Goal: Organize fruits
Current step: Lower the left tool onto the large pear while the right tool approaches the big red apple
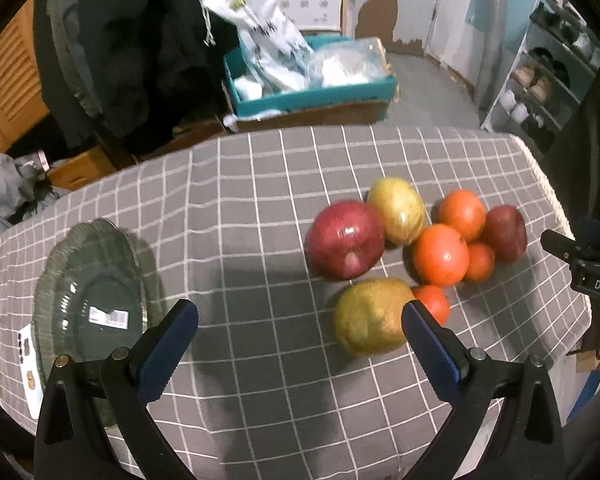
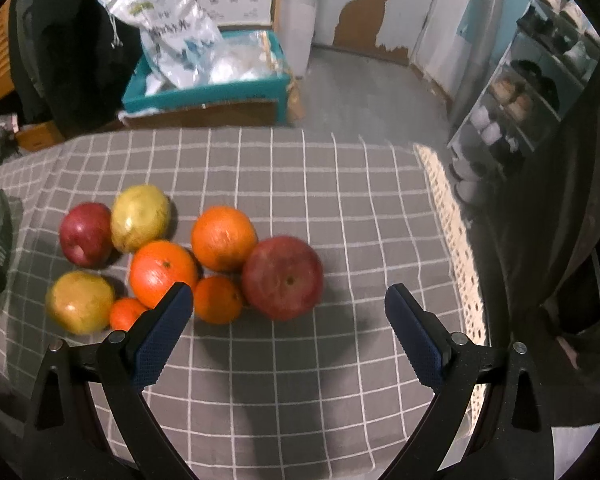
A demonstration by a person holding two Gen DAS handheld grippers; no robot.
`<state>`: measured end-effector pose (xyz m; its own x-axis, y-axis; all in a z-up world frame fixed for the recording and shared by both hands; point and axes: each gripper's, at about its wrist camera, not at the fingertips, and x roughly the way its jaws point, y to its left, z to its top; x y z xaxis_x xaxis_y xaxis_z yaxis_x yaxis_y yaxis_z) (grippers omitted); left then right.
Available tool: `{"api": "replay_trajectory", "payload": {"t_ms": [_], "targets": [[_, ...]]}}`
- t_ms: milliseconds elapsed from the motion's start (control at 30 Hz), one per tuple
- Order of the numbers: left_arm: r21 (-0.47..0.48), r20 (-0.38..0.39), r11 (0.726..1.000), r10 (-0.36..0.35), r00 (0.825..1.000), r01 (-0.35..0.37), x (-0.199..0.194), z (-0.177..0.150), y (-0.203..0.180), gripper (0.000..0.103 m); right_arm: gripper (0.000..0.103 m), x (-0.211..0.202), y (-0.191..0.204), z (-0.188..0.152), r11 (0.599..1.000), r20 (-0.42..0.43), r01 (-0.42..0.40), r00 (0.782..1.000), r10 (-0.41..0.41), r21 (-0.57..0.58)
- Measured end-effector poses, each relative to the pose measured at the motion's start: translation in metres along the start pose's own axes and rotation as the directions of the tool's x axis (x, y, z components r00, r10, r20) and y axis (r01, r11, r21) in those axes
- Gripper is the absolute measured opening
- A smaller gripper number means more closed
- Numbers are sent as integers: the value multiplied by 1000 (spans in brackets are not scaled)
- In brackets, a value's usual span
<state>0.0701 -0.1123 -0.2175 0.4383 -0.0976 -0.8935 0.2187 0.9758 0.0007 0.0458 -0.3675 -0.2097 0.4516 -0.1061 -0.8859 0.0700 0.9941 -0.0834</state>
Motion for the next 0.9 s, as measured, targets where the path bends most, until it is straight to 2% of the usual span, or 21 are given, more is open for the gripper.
{"api": "replay_trajectory", "payload": {"t_ms": [233, 400, 800, 900], "targets": [[-7, -66, 1000, -24, 998, 24, 26, -3, -8, 102, 95, 23, -6, -10, 1000, -74, -18, 997, 19, 10], [-16, -110, 999, -52, 993, 51, 44, -5, -14, 102, 95, 33, -11, -13, 999, -90, -40, 995, 42, 29], [-31, -166, 996, -85, 983, 81, 71, -9, -30, 103, 95, 58, -14, -1, 992, -103, -112, 988, 118, 61], [-27, -179, 996, -89, 980, 86, 78, -9, -34, 102, 95, 68, -12, 2, 992, -119, -110, 986, 116, 54]]}}
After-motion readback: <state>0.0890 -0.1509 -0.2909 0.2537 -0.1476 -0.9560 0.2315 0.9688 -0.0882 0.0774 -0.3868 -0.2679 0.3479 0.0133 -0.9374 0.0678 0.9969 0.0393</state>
